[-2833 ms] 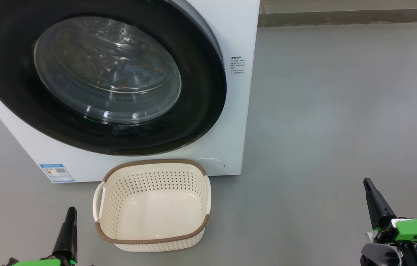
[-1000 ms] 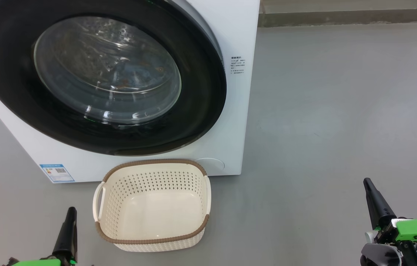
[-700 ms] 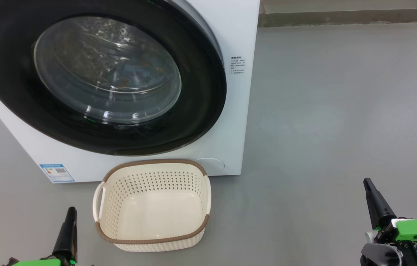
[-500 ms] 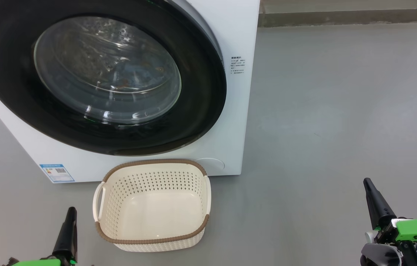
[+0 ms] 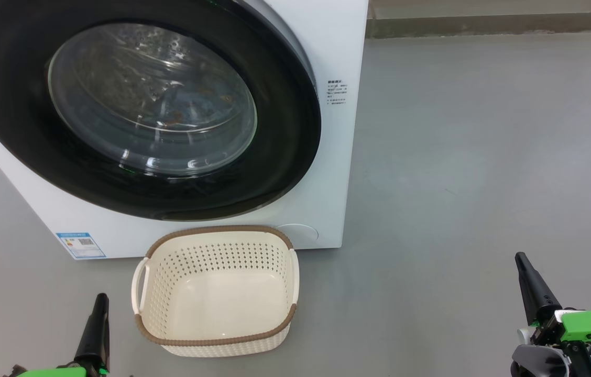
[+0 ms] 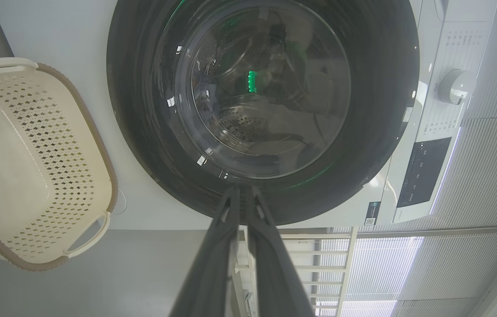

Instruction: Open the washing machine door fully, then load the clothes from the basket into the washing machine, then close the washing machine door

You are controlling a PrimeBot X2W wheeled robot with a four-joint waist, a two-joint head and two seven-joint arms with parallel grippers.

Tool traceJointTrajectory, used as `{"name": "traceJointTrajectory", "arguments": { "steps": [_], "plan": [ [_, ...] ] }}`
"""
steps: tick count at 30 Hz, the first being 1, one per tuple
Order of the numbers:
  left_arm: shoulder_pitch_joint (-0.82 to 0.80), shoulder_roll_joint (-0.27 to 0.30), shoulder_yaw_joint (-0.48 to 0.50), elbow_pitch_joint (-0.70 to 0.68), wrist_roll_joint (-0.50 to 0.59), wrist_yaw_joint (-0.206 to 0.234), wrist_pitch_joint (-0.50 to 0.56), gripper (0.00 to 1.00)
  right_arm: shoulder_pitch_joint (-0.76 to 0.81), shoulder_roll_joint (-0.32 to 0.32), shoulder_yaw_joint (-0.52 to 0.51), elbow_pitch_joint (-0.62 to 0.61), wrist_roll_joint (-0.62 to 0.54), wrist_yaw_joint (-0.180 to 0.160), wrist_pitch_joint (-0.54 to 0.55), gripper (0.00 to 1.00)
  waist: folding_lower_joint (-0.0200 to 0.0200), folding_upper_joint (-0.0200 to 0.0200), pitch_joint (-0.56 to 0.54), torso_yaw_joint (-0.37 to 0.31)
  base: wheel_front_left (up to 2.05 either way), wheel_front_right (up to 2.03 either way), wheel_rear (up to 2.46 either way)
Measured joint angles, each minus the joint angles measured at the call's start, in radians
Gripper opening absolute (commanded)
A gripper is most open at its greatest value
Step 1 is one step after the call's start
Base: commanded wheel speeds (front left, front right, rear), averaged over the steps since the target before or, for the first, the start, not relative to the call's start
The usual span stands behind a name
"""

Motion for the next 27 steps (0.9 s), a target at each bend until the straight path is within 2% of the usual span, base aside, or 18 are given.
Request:
{"name": "traceJointTrajectory", "arguments": {
  "steps": [27],
  "plan": [
    [0.000,0.000,0.000,0.000,0.000,0.000,0.000,0.00,0.000,0.000,0.000,0.000,0.000,0.000,0.000,0.00,0.0000,0.0000,0.000,0.000,0.00,0.00,0.00]
  ]
}}
